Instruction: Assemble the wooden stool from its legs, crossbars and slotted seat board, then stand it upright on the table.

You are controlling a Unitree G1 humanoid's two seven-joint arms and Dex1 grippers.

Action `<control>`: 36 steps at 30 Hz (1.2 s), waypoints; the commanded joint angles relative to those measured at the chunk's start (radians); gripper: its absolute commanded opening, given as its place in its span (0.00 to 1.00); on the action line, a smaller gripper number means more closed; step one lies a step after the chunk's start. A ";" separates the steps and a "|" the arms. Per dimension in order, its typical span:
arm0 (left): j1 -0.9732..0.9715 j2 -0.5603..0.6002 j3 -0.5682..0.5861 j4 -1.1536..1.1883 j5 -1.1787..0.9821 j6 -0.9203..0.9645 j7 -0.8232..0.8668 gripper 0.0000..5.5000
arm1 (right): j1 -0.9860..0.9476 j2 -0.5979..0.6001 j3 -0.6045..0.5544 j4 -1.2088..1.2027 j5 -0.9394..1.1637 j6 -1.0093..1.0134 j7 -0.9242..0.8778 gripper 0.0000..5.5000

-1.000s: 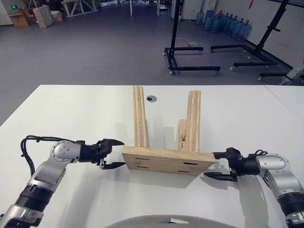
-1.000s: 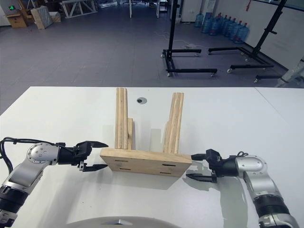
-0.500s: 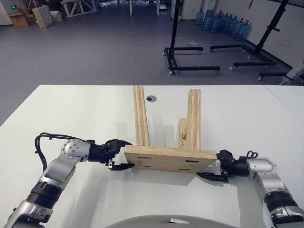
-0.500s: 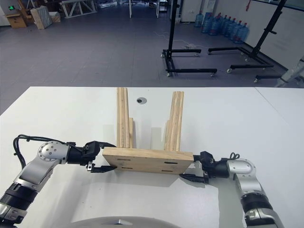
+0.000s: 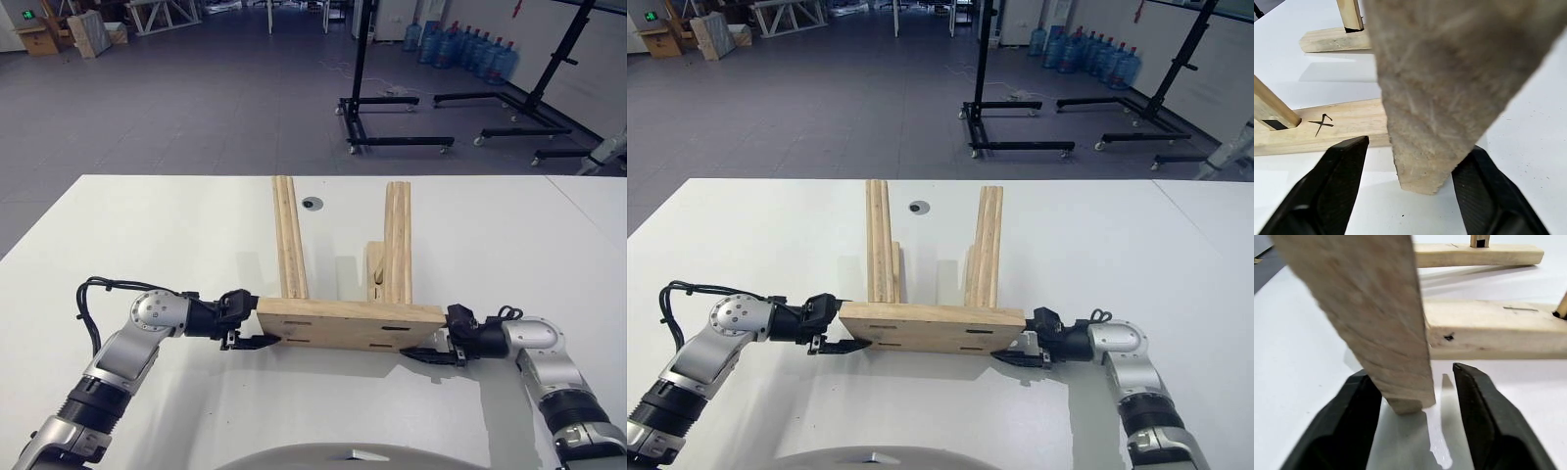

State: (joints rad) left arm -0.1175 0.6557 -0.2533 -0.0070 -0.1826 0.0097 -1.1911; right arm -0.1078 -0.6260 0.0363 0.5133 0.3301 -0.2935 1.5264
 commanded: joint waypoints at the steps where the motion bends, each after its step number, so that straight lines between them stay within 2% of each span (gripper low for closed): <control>1: -0.009 0.004 -0.005 0.024 0.005 -0.013 -0.013 0.41 | -0.002 -0.006 -0.005 -0.040 0.019 0.022 0.009 0.31; 3: -0.015 0.000 -0.009 0.036 0.006 -0.017 -0.019 0.35 | 0.004 -0.007 -0.004 -0.053 0.025 0.032 0.019 0.26; 6: -0.022 -0.013 -0.010 0.049 -0.007 -0.018 -0.029 0.28 | 0.002 -0.004 -0.004 -0.063 0.028 0.045 0.029 0.25; 9: -0.020 -0.022 0.008 0.032 -0.068 0.030 -0.054 0.27 | 0.010 -0.006 -0.007 -0.090 0.058 0.083 0.057 0.25; 11: -0.001 -0.010 0.025 -0.003 -0.126 0.093 -0.083 0.27 | 0.020 -0.030 -0.011 -0.141 0.111 0.176 0.079 0.25; 16: 0.066 0.022 0.173 -0.224 -0.457 0.396 -0.086 0.27 | 0.019 -0.242 0.020 -0.429 0.437 0.676 0.088 0.25; 18: 0.102 0.059 0.252 -0.339 -0.611 0.525 -0.050 0.27 | -0.018 -0.337 -0.013 -0.574 0.571 0.894 0.087 0.25; 20: 0.120 0.095 0.349 -0.460 -0.841 0.667 0.043 0.26 | -0.084 -0.428 -0.067 -0.692 0.752 1.155 0.043 0.24; 23: 0.081 0.100 0.447 -0.520 -1.198 0.770 0.269 0.26 | -0.196 -0.469 -0.104 -0.704 1.064 1.474 -0.147 0.24; 27: 0.009 0.148 0.457 -0.461 -1.575 0.798 0.589 0.26 | -0.385 -0.544 0.007 -0.601 1.397 1.707 -0.281 0.24; 29: -0.050 0.167 0.454 -0.407 -1.677 0.796 0.701 0.26 | -0.454 -0.523 0.071 -0.523 1.474 1.746 -0.378 0.24; 32: -0.091 0.130 0.451 -0.338 -1.697 0.754 0.892 0.26 | -0.523 -0.490 0.182 -0.411 1.622 1.742 -0.529 0.24; 36: -0.054 0.055 0.420 -0.344 -1.783 0.726 1.151 0.26 | -0.658 -0.521 0.335 -0.245 1.642 1.889 -0.415 0.24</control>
State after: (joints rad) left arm -0.1006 0.7639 0.1940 -0.3088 -1.9221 0.7958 -0.2861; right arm -0.5684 -1.1602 0.2373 0.1786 1.7435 1.4176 1.0021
